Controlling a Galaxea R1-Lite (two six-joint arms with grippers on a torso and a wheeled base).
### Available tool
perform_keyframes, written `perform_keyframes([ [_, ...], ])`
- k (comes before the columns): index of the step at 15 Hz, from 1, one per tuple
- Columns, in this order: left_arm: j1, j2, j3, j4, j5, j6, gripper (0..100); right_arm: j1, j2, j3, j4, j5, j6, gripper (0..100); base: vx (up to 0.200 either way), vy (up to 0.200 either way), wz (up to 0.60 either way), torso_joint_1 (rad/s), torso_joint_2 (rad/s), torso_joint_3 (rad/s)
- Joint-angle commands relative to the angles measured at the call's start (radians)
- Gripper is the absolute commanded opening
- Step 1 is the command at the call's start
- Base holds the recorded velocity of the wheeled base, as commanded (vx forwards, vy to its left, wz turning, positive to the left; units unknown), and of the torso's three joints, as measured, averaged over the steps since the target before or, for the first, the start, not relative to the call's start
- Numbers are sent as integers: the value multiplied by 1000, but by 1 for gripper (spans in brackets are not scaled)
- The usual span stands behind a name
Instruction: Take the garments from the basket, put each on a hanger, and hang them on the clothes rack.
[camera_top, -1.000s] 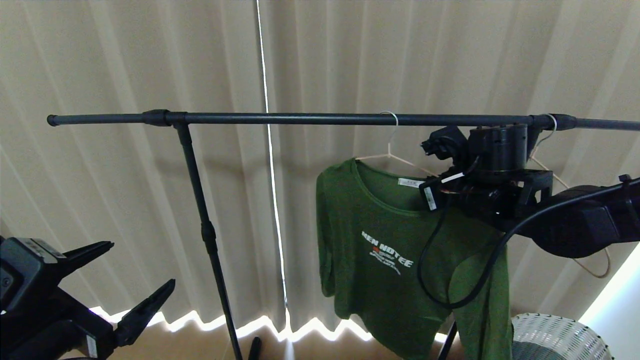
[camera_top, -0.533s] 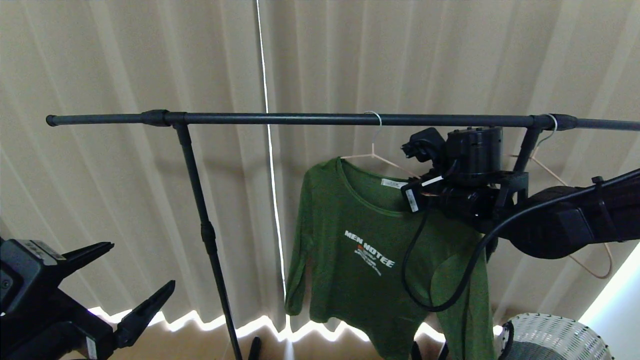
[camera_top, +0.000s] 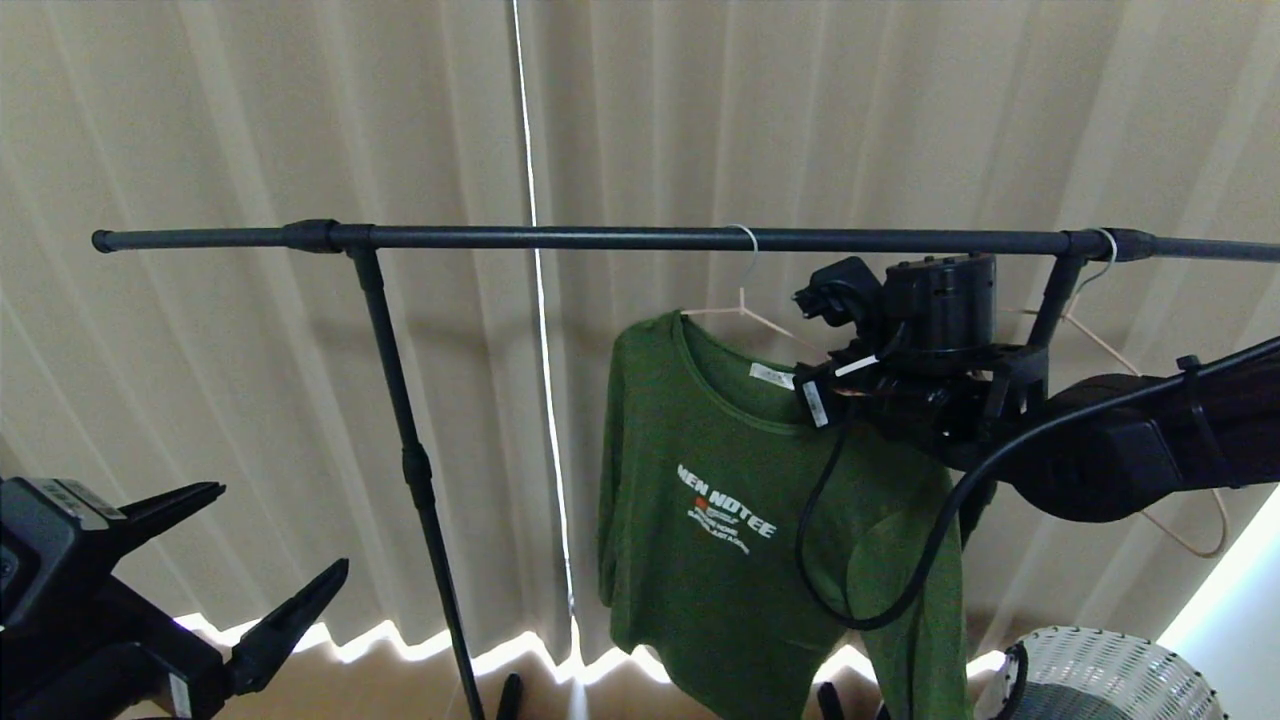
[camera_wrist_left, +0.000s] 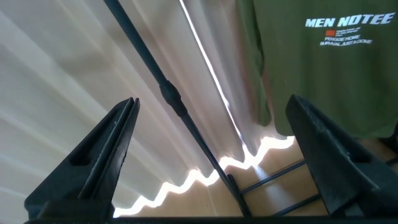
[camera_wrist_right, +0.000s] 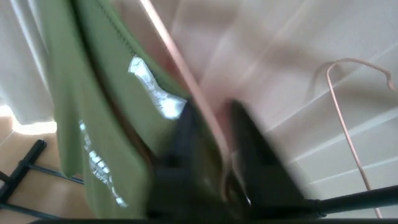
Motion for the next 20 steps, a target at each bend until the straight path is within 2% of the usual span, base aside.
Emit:
perform_keyframes([
  [1, 0, -2, -1, 0, 0, 0, 100, 0, -30, 21, -2, 3, 1, 100, 0, 0, 0, 0, 0, 0],
  [5, 2, -10, -2, 0, 0, 0, 100, 2, -81, 130, -147, 30, -2, 100, 0, 0, 0, 0, 0, 0],
  [9, 5, -10, -2, 0, 0, -3, 100, 2, -142, 199, -199, 92, -1, 100, 0, 0, 0, 0, 0, 0],
  [12, 6, -8, -4, 0, 0, -6, 100, 0, -247, 301, -232, 109, 1, 100, 0, 0, 0, 0, 0, 0],
  [15, 5, -8, -2, 0, 0, -4, 100, -14, -366, 429, -294, 173, 41, 100, 0, 0, 0, 0, 0, 0],
  [18, 8, -13, 1, 0, 2, -6, 100, -90, -469, 545, -286, 173, 59, 100, 0, 0, 0, 0, 0, 0],
  [20, 15, -29, 10, 3, 2, -6, 100, -147, -535, 660, -283, 172, 55, 100, 0, 0, 0, 0, 0, 0],
])
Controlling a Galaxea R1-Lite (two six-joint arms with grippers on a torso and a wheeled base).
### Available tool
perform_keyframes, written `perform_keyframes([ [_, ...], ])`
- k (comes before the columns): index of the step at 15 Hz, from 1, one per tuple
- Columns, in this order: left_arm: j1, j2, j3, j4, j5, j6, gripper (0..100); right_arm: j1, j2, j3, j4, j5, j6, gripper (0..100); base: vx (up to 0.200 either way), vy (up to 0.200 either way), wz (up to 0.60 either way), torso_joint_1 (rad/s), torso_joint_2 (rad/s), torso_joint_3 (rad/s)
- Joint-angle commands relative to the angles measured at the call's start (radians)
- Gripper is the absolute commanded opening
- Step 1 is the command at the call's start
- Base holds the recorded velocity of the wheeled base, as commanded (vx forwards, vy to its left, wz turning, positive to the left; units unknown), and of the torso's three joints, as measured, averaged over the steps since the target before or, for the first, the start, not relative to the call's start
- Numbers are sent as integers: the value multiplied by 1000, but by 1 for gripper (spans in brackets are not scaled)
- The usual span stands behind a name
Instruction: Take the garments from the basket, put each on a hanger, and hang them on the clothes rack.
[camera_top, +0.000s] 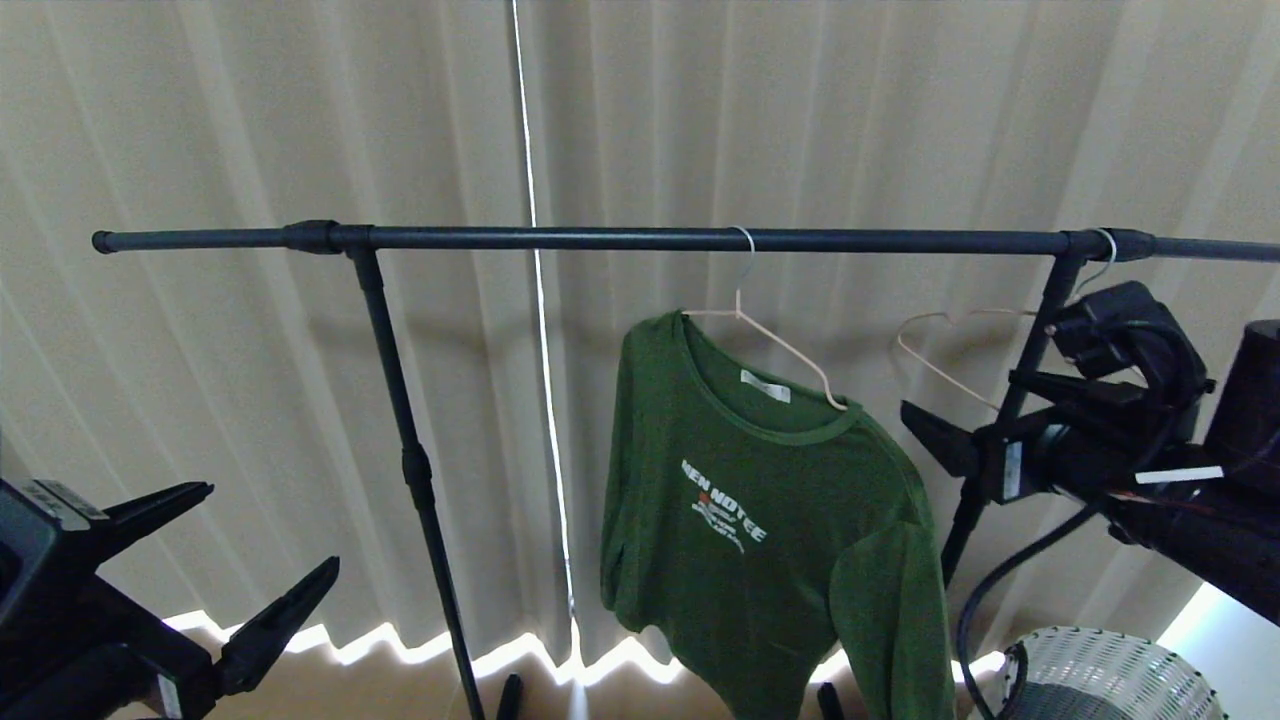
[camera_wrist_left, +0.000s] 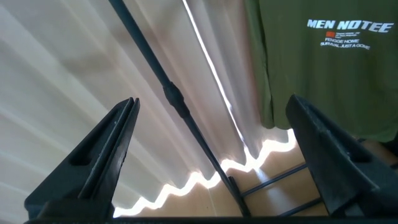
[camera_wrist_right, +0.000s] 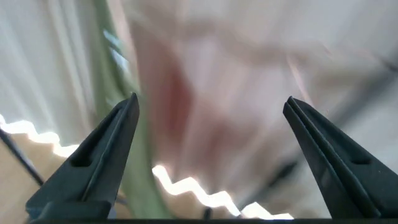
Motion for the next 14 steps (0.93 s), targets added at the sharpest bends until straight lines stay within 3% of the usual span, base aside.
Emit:
perform_keyframes([
  [1, 3, -15, 5, -1, 1, 0, 100, -50, -85, 96, 2, -1, -4, 100, 0, 0, 0, 0, 0, 0],
  [3, 3, -21, 5, 1, 1, 1, 100, -67, -73, 165, 16, -2, -7, 100, 0, 0, 0, 0, 0, 0],
  [5, 3, -31, 8, 1, 1, 1, 100, -70, -1, 168, 103, -13, -10, 100, 0, 0, 0, 0, 0, 0],
  [9, 9, -64, 5, 2, 2, -2, 100, -69, 153, 171, 112, -73, -13, 100, 0, 0, 0, 0, 0, 0],
  [12, 41, -79, -1, 2, 1, -3, 100, -59, 180, 171, 106, -64, -37, 100, 0, 0, 0, 0, 0, 0],
  [14, 44, -76, -1, 4, -1, -2, 100, -6, 176, 156, 98, -7, -33, 100, 0, 0, 0, 0, 0, 0],
])
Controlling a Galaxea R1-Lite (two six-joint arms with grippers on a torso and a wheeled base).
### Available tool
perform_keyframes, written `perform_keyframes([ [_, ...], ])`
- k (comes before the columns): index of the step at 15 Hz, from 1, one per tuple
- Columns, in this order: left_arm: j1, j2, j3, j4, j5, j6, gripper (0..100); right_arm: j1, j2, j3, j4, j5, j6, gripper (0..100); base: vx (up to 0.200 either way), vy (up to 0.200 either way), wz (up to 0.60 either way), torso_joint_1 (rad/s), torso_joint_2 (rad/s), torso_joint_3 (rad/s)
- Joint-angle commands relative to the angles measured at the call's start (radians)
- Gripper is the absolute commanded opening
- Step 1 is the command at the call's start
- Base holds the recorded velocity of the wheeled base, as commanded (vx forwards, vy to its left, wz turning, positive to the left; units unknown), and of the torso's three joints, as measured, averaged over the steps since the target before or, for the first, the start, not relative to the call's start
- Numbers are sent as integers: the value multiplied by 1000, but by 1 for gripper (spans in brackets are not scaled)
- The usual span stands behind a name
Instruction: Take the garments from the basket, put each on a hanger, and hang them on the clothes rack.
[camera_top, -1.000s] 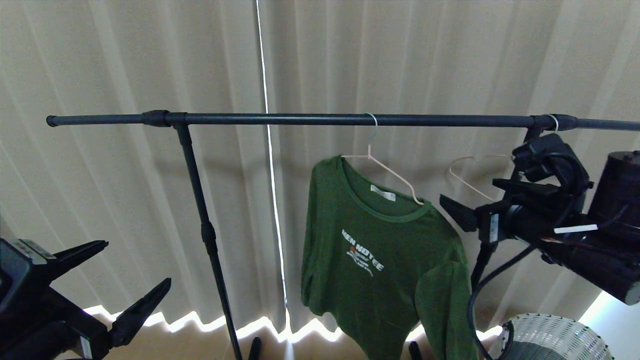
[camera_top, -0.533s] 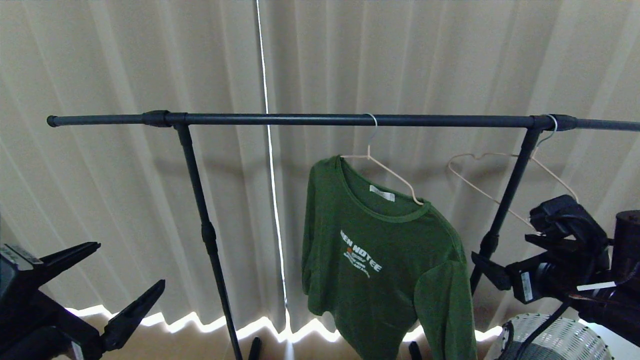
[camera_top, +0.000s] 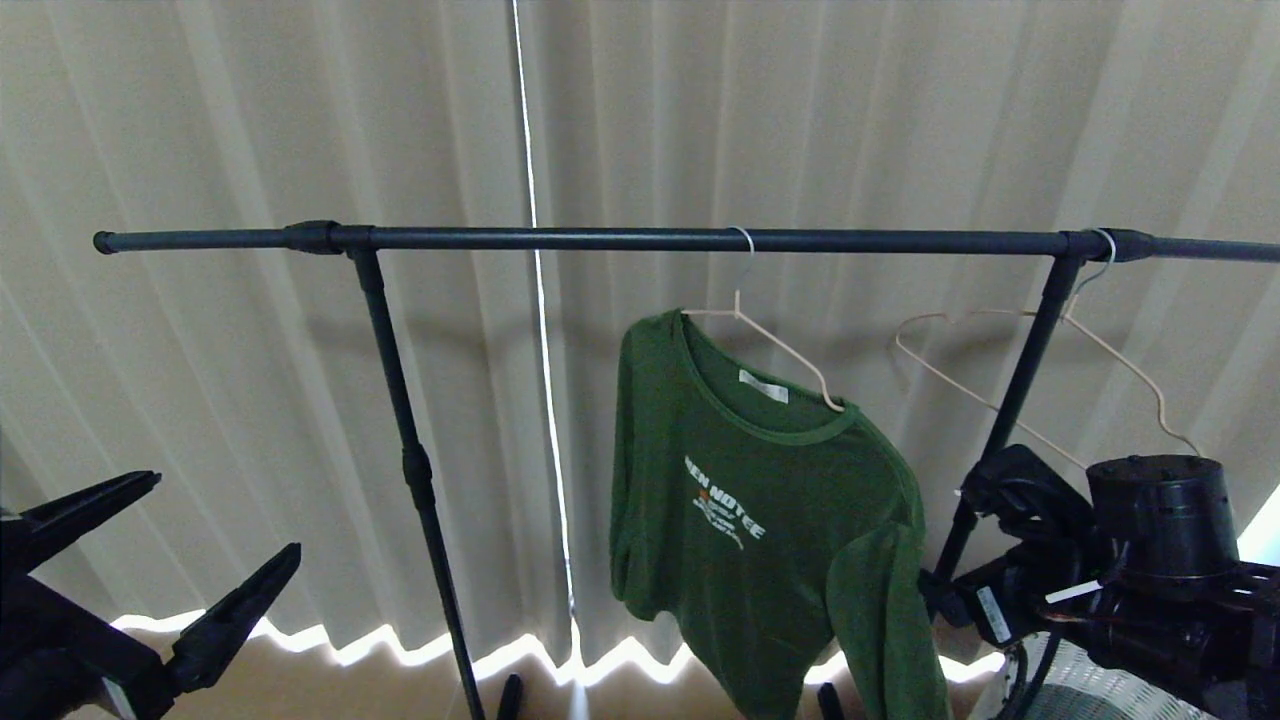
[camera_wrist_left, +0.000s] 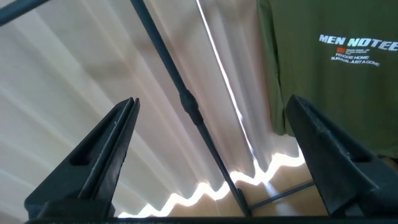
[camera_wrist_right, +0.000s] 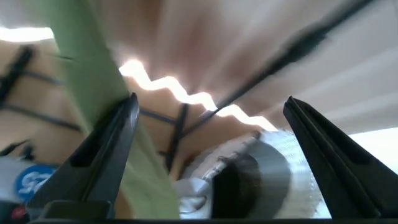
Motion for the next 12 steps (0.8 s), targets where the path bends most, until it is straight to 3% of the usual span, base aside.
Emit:
perform_keyframes([
  [1, 3, -1, 0, 0, 0, -1, 100, 32, 14, -23, -4, 59, 2, 100, 0, 0, 0, 0, 0, 0],
  [5, 5, -2, 0, 0, 0, -1, 100, 59, 14, -92, -102, 187, 53, 100, 0, 0, 0, 0, 0, 0],
  [8, 3, 1, 3, 0, 0, 0, 100, 95, 16, -155, -211, 194, 177, 100, 0, 0, 0, 0, 0, 0],
  [12, 3, -1, 6, 0, 0, 0, 100, 79, -23, -79, -218, 180, 174, 100, 0, 0, 0, 0, 0, 0],
])
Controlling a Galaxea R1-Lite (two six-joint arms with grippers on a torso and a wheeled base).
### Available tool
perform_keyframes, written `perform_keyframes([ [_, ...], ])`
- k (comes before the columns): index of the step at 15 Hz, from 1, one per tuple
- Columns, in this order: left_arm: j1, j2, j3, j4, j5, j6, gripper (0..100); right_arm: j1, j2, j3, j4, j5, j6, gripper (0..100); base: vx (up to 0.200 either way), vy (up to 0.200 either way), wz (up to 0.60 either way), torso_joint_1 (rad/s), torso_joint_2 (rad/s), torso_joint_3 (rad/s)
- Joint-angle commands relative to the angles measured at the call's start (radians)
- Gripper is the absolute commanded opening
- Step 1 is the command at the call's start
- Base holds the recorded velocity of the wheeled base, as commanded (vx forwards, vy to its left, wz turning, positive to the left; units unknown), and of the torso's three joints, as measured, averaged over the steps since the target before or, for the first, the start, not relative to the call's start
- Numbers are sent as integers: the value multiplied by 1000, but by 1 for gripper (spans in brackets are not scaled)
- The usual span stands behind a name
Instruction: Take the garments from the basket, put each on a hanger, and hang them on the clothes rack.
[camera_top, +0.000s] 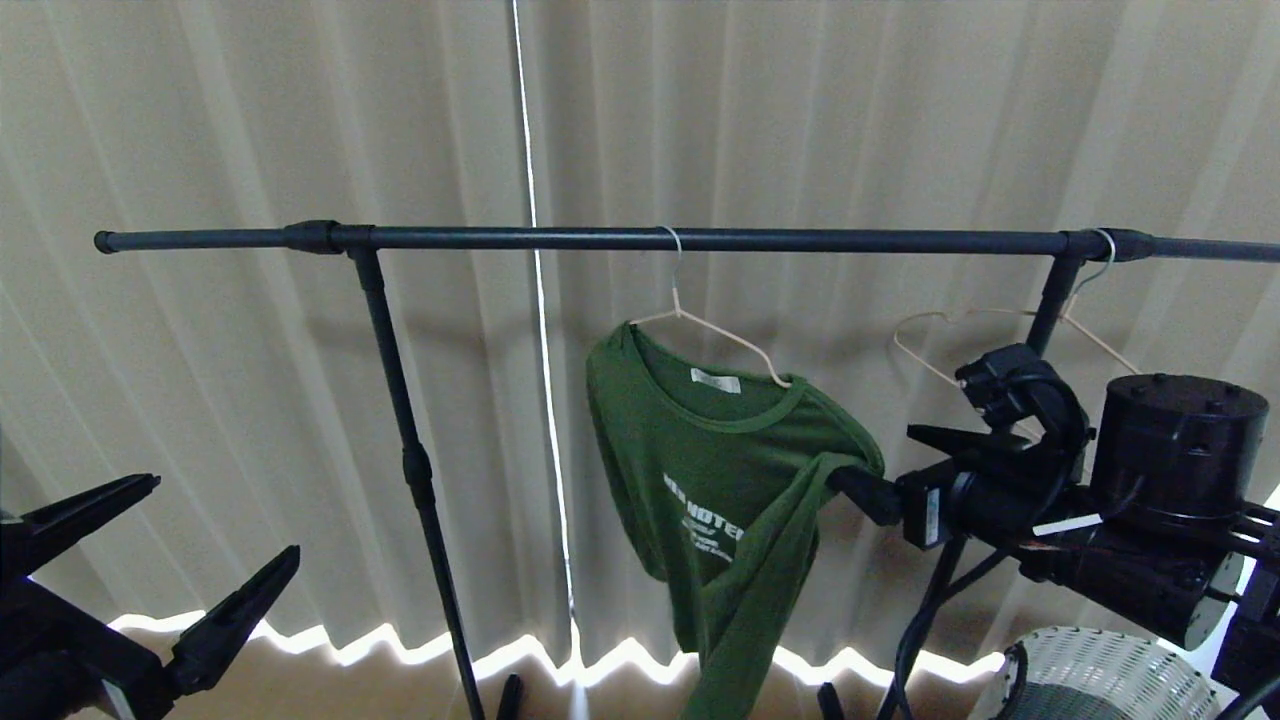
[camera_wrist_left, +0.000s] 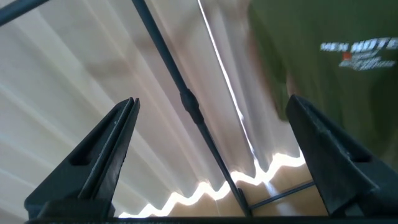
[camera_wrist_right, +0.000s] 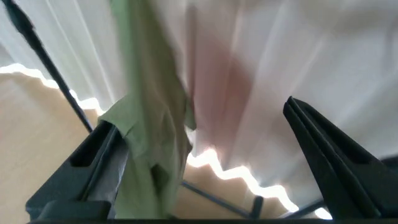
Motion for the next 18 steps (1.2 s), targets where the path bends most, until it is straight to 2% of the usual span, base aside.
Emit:
perform_keyframes([
  [1, 0, 1, 0, 0, 1, 0, 100, -12, -37, 70, 3, -1, -2, 100, 0, 0, 0, 0, 0, 0],
  [4, 0, 1, 2, 0, 1, 0, 100, -64, -45, 119, 9, -6, -19, 100, 0, 0, 0, 0, 0, 0],
  [8, 0, -10, 39, 0, 1, 8, 100, -133, -84, 244, 10, -49, -119, 100, 0, 0, 0, 0, 0, 0],
  [10, 1, -44, 80, 0, 4, 0, 100, -173, -129, 307, 13, -165, -162, 100, 0, 0, 0, 0, 0, 0],
  [12, 3, -65, 126, 6, 7, 0, 100, -224, -160, 352, 13, -222, -206, 100, 0, 0, 0, 0, 0, 0],
  [14, 11, -65, 155, 12, 8, 0, 100, -291, -183, 389, 10, -225, -243, 100, -100, 0, 0, -1, 1, 1],
  [18, 46, -42, 155, 41, 7, 0, 100, -313, -232, 424, 4, -224, -261, 100, -200, 0, 0, 7, 0, 4],
])
